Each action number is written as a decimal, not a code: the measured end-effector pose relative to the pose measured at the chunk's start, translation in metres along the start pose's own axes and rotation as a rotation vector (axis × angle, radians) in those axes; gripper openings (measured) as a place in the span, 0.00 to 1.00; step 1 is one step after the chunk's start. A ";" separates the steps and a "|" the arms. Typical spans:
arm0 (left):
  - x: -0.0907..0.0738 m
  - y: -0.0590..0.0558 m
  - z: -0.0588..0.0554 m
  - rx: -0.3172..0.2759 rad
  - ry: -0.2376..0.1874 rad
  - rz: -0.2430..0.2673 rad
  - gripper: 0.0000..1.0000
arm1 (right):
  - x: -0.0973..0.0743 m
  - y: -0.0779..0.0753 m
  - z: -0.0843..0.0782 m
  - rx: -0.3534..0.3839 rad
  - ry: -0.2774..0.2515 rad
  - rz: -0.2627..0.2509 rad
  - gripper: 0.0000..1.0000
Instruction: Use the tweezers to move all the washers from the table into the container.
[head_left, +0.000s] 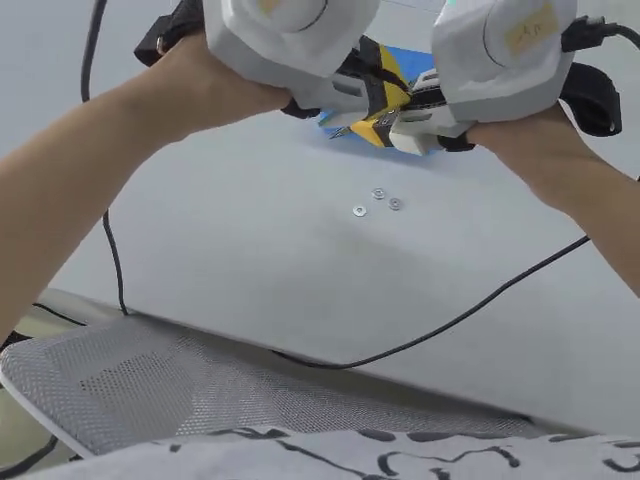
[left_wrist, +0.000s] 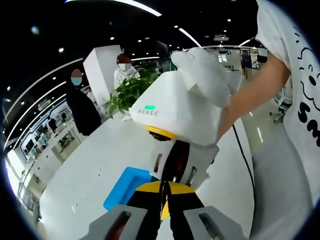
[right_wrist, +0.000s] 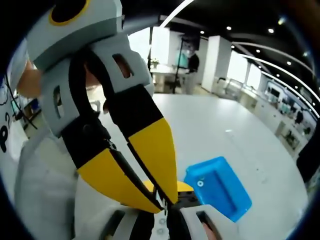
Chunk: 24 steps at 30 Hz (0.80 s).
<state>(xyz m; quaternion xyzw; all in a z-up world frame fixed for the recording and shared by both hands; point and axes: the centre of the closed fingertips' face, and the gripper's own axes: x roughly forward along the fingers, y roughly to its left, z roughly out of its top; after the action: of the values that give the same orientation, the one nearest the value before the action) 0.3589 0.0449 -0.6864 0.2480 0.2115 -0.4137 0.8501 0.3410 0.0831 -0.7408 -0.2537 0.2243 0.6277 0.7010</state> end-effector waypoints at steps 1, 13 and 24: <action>0.001 0.000 0.000 0.007 0.000 -0.021 0.00 | -0.001 0.000 -0.001 0.000 -0.001 0.007 0.03; 0.014 -0.017 -0.010 0.172 0.057 -0.202 0.00 | -0.001 0.019 -0.019 -0.054 0.039 0.093 0.03; 0.000 -0.024 -0.012 0.163 0.052 -0.214 0.00 | -0.008 0.017 -0.040 -0.020 0.063 0.092 0.03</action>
<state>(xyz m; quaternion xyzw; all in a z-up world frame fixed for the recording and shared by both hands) 0.3377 0.0396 -0.7020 0.3027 0.2242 -0.5113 0.7725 0.3235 0.0527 -0.7678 -0.2699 0.2514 0.6530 0.6615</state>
